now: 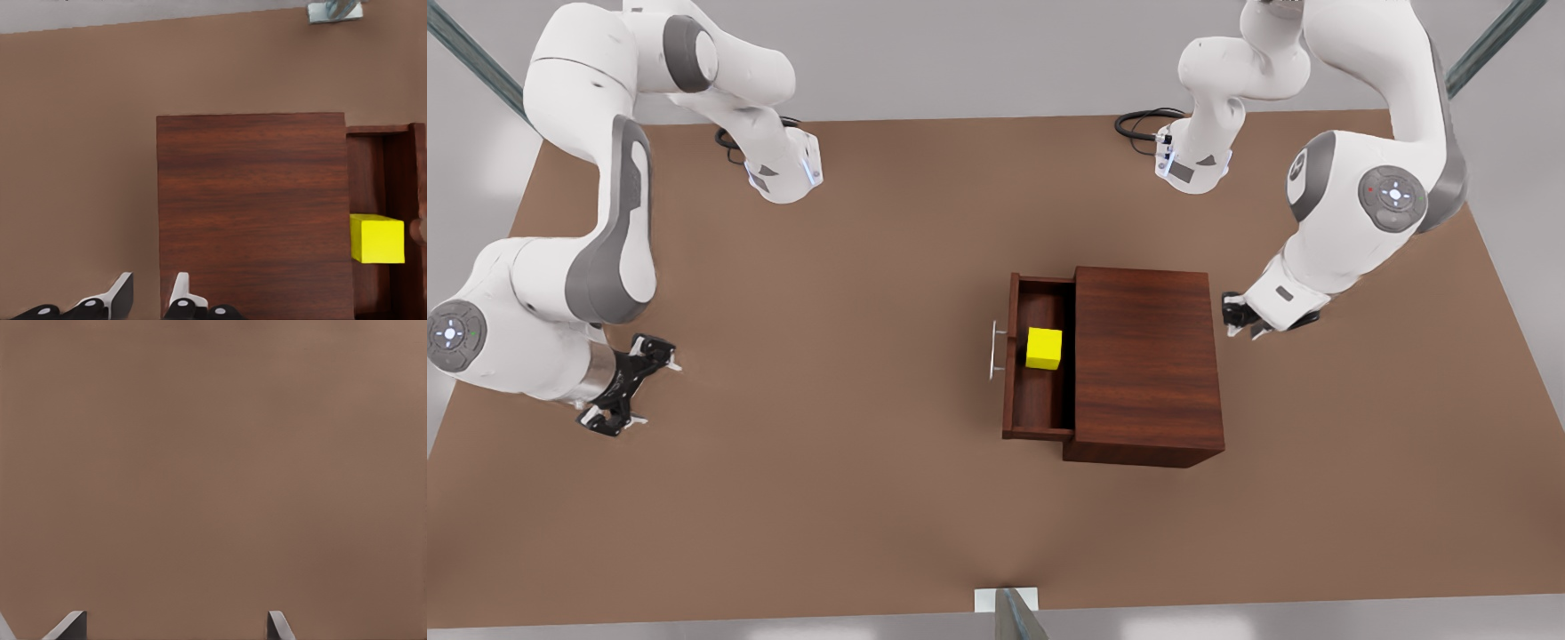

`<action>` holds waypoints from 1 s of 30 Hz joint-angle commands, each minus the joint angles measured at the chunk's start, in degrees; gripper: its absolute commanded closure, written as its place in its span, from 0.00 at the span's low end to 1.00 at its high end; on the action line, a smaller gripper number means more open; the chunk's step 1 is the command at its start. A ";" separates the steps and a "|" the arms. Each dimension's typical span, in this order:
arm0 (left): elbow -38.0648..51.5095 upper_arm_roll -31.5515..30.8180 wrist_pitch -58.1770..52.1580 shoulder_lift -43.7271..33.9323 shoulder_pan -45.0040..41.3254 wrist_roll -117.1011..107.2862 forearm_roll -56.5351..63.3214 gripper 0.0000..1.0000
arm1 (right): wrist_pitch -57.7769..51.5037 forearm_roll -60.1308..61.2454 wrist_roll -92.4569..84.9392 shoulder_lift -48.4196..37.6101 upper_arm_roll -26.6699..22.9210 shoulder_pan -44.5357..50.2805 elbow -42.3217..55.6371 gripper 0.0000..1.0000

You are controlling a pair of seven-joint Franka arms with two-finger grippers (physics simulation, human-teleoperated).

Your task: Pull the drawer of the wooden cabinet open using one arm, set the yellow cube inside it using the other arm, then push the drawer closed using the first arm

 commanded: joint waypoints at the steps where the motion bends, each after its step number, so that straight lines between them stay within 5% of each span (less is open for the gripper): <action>1: 2.75 -0.05 -1.35 1.72 -3.37 -53.80 -4.54 1.00 | 1.14 -4.68 -111.07 -4.24 -0.03 -1.90 -7.35 0.00; 4: 10.21 -0.05 -1.44 7.51 -10.76 -88.61 -4.63 1.00 | 1.67 -6.70 -112.23 -5.30 -0.03 0.11 -14.83 0.00; 7: 14.44 -0.05 -1.44 10.60 -18.76 -111.21 -4.37 1.00 | 13.18 -6.70 -108.71 -11.98 -0.03 2.14 -30.04 0.00; 11: 19.63 0.39 8.57 19.03 -30.18 -122.21 -3.40 1.00 | 12.66 -6.62 -107.92 -12.07 -0.21 1.78 -29.69 0.00; 18: 22.27 0.56 16.40 30.46 -33.09 -135.49 11.45 1.00 | 12.48 -6.53 -107.92 -11.98 -0.47 1.52 -29.25 0.00; 30: 19.54 1.09 18.87 35.03 -34.32 -136.01 16.11 1.00 | 12.22 -6.62 -108.27 -11.98 -1.35 1.52 -28.81 0.00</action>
